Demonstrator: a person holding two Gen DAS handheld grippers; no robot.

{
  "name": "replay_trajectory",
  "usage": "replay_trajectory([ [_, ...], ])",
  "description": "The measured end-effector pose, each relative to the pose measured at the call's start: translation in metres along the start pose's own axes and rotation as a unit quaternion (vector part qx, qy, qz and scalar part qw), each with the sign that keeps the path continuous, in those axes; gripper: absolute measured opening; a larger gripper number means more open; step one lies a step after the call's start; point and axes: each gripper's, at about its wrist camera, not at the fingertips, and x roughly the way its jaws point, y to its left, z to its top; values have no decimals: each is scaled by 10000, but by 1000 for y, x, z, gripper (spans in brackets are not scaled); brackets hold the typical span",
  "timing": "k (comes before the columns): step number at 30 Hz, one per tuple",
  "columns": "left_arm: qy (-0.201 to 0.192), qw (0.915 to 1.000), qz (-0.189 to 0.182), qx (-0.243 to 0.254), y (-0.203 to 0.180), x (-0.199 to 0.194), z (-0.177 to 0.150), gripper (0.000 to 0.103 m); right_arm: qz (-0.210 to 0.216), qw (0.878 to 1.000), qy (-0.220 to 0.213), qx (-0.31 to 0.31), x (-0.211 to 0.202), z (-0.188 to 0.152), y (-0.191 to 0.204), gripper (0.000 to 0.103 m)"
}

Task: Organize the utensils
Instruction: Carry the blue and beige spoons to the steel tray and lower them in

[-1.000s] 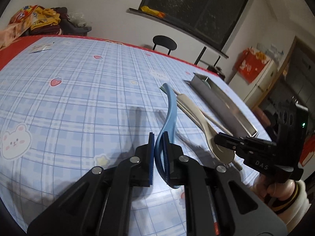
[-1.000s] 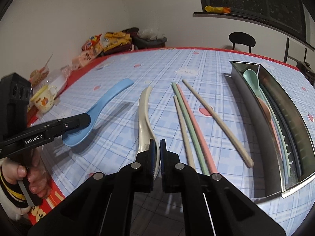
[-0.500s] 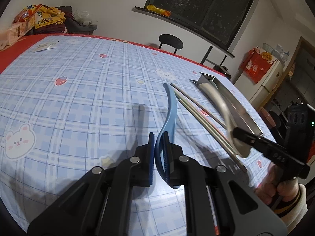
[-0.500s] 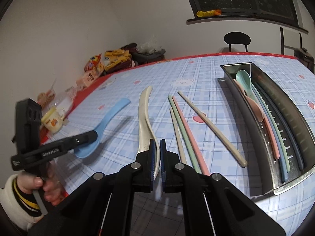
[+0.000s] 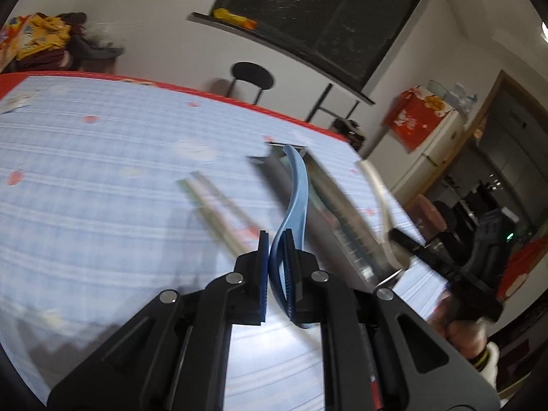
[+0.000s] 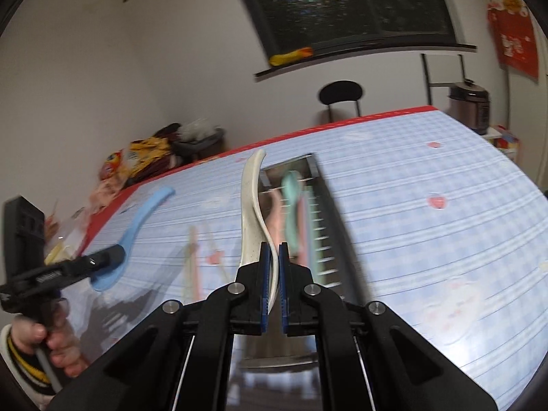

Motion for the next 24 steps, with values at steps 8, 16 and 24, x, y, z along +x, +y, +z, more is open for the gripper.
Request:
replay_trajectory([
  [8,367,9940,-530,-885,-47,66,1,12,-127,9997,156,102,12,-4,-29,6],
  [16,434,9938,-394,-944,-69,100,-12,12,-176,9993,302,118,21,-5,-30,6],
  [24,578,9936,-283,-926,-71,113,-21,12,-225,9990,392,70,25,-7,-27,6],
])
